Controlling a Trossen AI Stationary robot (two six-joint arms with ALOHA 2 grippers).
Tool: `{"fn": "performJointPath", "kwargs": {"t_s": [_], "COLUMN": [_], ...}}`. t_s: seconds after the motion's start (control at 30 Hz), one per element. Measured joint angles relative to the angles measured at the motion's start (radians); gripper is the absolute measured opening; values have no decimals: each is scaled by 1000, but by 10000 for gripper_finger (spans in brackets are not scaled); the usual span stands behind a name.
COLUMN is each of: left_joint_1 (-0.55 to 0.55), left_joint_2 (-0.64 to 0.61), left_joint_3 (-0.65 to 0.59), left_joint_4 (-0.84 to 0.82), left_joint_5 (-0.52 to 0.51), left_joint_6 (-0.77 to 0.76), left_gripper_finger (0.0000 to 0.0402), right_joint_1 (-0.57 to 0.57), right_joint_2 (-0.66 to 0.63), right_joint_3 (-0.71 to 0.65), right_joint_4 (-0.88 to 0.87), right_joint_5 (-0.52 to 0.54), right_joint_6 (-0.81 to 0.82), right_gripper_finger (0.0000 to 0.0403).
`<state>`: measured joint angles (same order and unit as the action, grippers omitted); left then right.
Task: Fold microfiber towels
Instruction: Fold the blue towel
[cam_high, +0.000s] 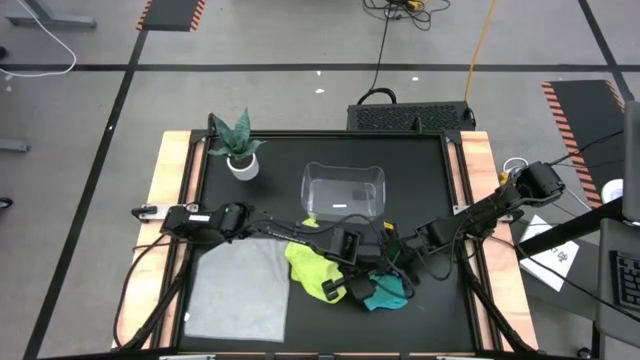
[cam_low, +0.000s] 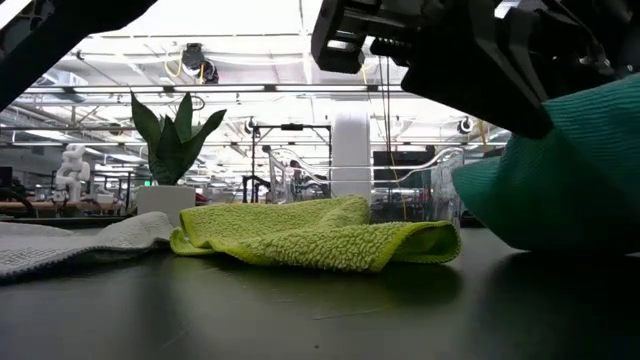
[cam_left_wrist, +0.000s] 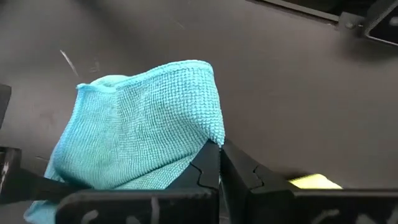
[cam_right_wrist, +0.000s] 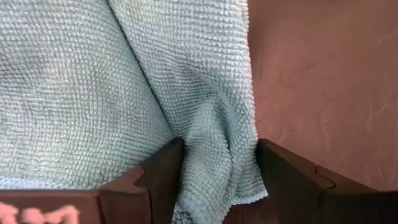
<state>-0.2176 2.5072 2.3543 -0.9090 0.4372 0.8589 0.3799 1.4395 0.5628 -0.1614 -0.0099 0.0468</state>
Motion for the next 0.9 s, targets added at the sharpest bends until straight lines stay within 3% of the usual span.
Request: {"fn": "performJointPath", "kwargs": {"t_s": [0.3, 0.53, 0.7, 0.9], "left_joint_1": [9, -14, -18, -18], "left_joint_2": [-18, -53, -43, -27], "left_joint_3": [0, 2, 2, -16], "left_joint_4": [-17, -77, -94, -117], "left_joint_5": [24, -12, -34, -10], "left_joint_6": [-65, -36, -48, -8], "left_gripper_finger": [4, 17, 4, 21], "right_joint_1": [1, 4, 4, -1], "right_joint_2": [-12, 46, 179, 345], "right_joint_3": [-1, -91, -144, -146], "right_joint_4": [23, 442, 737, 995], "right_joint_5": [-22, 9, 6, 8], "right_joint_6": [-3, -25, 17, 80], "right_gripper_finger": [201, 201, 201, 201]}}
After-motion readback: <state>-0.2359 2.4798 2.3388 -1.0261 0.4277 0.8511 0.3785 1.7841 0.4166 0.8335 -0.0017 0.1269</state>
